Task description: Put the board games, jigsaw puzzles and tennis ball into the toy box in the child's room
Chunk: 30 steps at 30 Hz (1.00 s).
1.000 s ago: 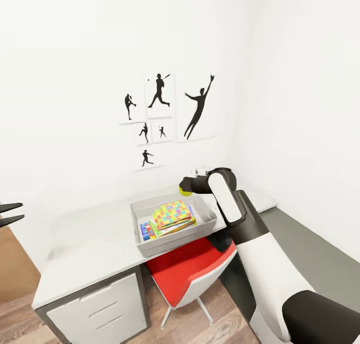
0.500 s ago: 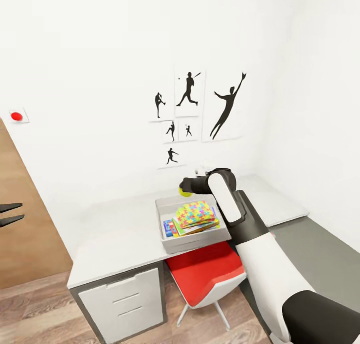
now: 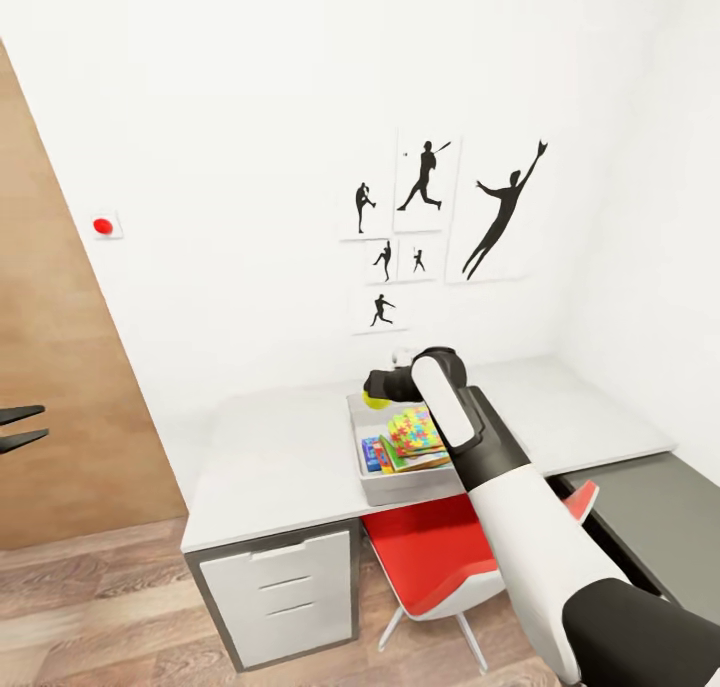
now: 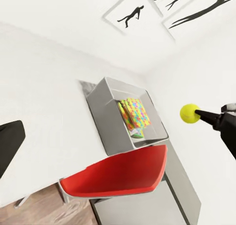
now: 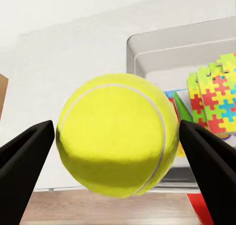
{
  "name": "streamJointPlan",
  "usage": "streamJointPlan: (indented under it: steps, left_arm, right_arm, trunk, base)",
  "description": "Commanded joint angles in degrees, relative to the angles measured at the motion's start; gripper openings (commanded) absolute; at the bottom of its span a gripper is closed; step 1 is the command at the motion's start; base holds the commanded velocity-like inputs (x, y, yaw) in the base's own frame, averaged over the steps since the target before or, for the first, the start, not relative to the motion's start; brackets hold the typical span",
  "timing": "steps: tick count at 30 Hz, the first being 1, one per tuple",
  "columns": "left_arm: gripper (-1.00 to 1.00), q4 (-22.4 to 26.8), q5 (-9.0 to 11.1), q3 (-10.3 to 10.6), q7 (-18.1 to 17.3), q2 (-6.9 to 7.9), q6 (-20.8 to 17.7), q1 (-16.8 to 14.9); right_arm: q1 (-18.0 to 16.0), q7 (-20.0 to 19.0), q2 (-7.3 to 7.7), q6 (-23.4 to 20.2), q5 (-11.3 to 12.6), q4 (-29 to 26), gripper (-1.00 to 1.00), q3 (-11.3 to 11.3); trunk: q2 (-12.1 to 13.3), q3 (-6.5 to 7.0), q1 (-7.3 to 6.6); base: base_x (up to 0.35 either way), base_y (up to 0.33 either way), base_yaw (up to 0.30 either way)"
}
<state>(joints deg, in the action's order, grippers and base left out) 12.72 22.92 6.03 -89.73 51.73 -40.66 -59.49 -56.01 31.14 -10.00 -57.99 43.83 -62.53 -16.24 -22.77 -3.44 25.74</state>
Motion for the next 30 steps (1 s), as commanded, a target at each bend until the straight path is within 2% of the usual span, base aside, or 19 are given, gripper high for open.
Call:
streamJointPlan:
  steps: [1,10,19,26,30]
  left_arm:
    - [1.0,-0.05,0.29,0.48,-0.27,0.04,-0.62,-0.1]
    - [1.0,-0.06,0.29,0.48,-0.27,0.04,-0.57,-0.1]
    - [1.0,-0.06,0.29,0.48,-0.27,0.05,-0.56,-0.1]
    - [1.0,-0.07,0.24,0.48,-0.27,0.02,-0.56,-0.1]
    - [1.0,-0.07,0.21,0.48,-0.27,0.15,-0.56,-0.1]
  right_arm:
    - [-0.05,0.63,0.0,0.52,0.56,0.23,-1.0,-0.14]
    - [-0.05,1.69,0.0,2.66,0.53,5.04,-1.0,0.05]
    - [-0.05,4.6,0.0,2.84,0.47,6.73,-1.0,0.14]
    - [-0.36,5.03,0.0,7.17,0.33,13.42,-1.0,0.09]
    - [-0.41,5.06,0.0,8.03,0.3,14.39,-1.0,-0.25]
  trunk:
    - [-0.14,-0.14,0.04]
    - [-0.14,-0.15,0.04]
    - [-0.14,-0.15,0.04]
    - [-0.14,-0.15,0.04]
    - [-0.14,-0.15,0.04]
  base:
    - [0.0,0.001,0.027]
    - [0.0,0.0,0.006]
    - [0.0,0.0,0.0]
    - [0.016,0.011,0.0]
    - [0.123,0.133,0.0]
